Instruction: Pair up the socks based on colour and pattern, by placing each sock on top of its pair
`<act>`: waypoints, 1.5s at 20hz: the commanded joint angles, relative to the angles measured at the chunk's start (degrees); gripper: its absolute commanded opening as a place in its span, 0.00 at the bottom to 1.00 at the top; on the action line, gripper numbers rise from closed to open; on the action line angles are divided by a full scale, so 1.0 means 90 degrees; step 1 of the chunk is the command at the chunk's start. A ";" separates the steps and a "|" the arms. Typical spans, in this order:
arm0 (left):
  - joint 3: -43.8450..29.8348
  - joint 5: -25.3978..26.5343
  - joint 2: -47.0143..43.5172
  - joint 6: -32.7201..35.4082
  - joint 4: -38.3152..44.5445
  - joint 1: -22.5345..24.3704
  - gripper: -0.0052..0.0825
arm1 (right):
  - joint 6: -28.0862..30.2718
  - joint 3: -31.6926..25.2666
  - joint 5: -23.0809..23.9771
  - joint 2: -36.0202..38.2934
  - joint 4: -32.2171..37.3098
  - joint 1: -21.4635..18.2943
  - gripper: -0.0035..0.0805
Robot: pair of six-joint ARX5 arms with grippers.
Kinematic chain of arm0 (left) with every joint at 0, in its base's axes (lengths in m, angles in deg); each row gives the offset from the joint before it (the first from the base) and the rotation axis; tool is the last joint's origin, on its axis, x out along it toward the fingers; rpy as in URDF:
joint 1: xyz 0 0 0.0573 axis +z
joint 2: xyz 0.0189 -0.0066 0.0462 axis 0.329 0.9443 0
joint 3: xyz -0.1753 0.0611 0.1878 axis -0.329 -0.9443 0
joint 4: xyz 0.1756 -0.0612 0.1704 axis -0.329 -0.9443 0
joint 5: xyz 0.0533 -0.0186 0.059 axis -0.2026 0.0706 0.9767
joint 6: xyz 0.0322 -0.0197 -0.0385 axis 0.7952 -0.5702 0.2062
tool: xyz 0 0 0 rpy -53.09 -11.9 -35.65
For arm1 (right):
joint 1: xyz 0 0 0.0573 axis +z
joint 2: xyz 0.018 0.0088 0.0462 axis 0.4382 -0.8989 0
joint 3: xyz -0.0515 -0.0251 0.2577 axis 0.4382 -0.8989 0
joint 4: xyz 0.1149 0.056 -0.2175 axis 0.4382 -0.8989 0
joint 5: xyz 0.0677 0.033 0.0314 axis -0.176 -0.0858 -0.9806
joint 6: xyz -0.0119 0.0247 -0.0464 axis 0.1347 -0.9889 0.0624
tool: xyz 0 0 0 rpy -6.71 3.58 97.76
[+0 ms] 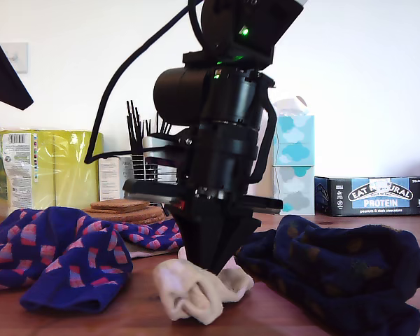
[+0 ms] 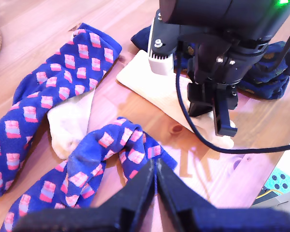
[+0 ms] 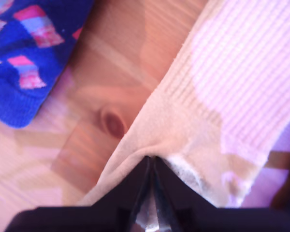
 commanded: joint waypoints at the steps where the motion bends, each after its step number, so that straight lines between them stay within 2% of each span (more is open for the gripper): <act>1: 0.0000 0.0002 -0.0002 0.0010 0.0024 0.0019 0.04 | -0.0019 -0.0131 0.0002 0.0544 -0.0007 0.0027 0.03; 4: 0.0000 0.0007 -0.0002 0.0056 0.0027 0.0019 0.04 | 0.0007 -0.0112 -0.0036 0.1120 0.0022 0.0027 0.03; 6: 0.0000 0.0005 -0.0002 0.0070 0.0029 0.0019 0.04 | 0.0444 -0.0109 -0.0267 0.1372 0.0063 0.0027 0.03; 9: 0.0000 0.0063 0.0075 0.0750 0.0049 0.0019 0.04 | 0.1185 -0.0109 -0.0563 0.1649 -0.0172 0.0029 0.03; 13: 0.0000 0.0209 0.0833 0.1540 0.0155 0.0019 0.06 | 0.1394 -0.0112 -0.0563 0.2268 -0.0170 0.0029 0.03; 14: 0.0000 0.0211 0.1064 0.1787 0.0267 0.0019 0.14 | 0.1394 -0.0112 -0.0561 0.2484 -0.0226 0.0046 0.03; 16: 0.0000 0.0265 0.1496 0.1936 0.0622 0.0019 0.43 | 0.1411 -0.0172 -0.0525 0.2963 -0.0265 0.0117 0.03; 17: 0.0000 0.0415 0.1668 0.1933 0.0818 0.0032 0.50 | 0.1406 -0.0279 -0.0420 0.3266 -0.0155 0.0158 0.03; 18: 0.0000 0.0532 0.1804 0.1936 0.0950 0.0032 0.51 | 0.1404 -0.0418 -0.0294 0.3626 0.0051 0.0211 0.03; 21: 0.0000 0.0617 0.2013 0.2052 0.1256 0.0066 0.51 | 0.1299 -0.1328 0.0194 0.4753 0.0617 0.0367 0.03; 22: 0.0000 0.0617 0.2035 0.2157 0.1333 0.0104 0.54 | 0.1253 -0.1717 0.0299 0.5132 0.0818 0.0372 0.03; 25: 0.0000 0.0614 0.2123 0.2535 0.1486 0.0172 0.73 | 0.1120 -0.2919 0.0476 0.6122 0.1253 0.0369 0.03; 28: 0.0000 0.0619 0.2385 0.2805 0.1768 0.0194 0.74 | 0.0988 -0.3820 0.0517 0.6856 0.1384 0.0369 0.03; 30: 0.0000 0.0619 0.2647 0.2963 0.1824 0.0245 0.73 | 0.0879 -0.4155 0.0517 0.7138 0.1438 0.0364 0.03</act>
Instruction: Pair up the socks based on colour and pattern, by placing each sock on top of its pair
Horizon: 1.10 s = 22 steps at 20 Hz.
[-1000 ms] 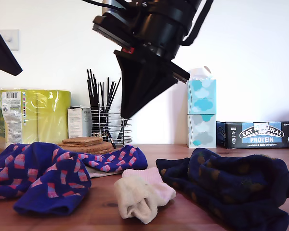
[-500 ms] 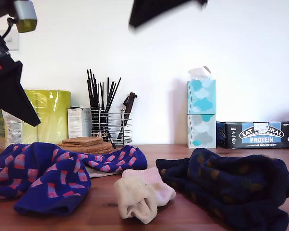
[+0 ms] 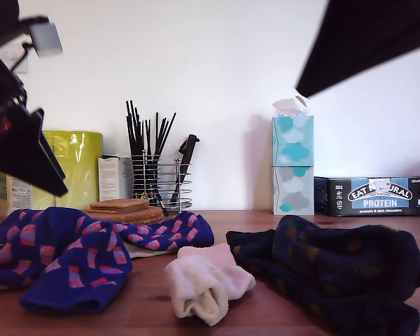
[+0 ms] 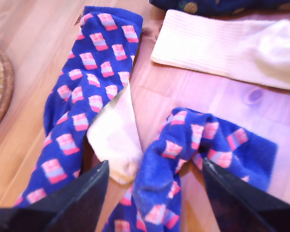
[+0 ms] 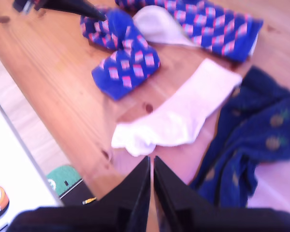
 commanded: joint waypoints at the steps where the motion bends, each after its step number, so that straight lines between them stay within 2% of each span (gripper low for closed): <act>1: -0.0012 -0.0092 0.0245 0.0051 0.0019 0.0039 0.73 | -0.0109 -0.0126 0.0005 0.0131 0.0129 -0.0007 0.03; 3: -0.0012 -0.0447 0.0401 0.0100 -0.0061 -0.0063 0.73 | -0.0109 -0.0172 0.0002 0.0168 0.0131 -0.0007 0.03; 5: -0.0012 -0.0410 0.0573 0.0478 0.0121 -0.0330 0.73 | -0.0109 -0.0172 0.0000 0.0168 0.0192 -0.0005 0.03; 9: -0.0012 0.0019 0.0954 0.1974 0.0253 -0.0682 0.73 | -0.0109 -0.0170 -0.0005 0.0168 0.0223 -0.0007 0.03; 12: -0.0010 0.0299 0.1229 0.2336 0.0469 -0.0780 0.70 | -0.0148 -0.0172 -0.0019 0.0168 0.0221 -0.0005 0.03; 13: -0.0010 0.0296 0.1302 0.2346 0.0427 -0.0780 0.62 | -0.0172 -0.0170 -0.0019 0.0168 0.0221 -0.0005 0.03; 16: -0.0010 0.0202 0.1367 0.1887 -0.0114 -0.0879 0.17 | -0.0180 -0.0170 -0.0017 0.0168 0.0226 -0.0007 0.03; 17: -0.0010 0.0202 0.1367 0.1591 -0.0386 -0.0933 0.09 | -0.0180 -0.0170 -0.0015 0.0168 0.0240 -0.0007 0.03; 22: -0.0010 0.0384 0.1365 0.0840 -0.1936 -0.0986 0.08 | -0.0177 -0.0170 -0.0017 0.0163 0.0328 -0.0007 0.03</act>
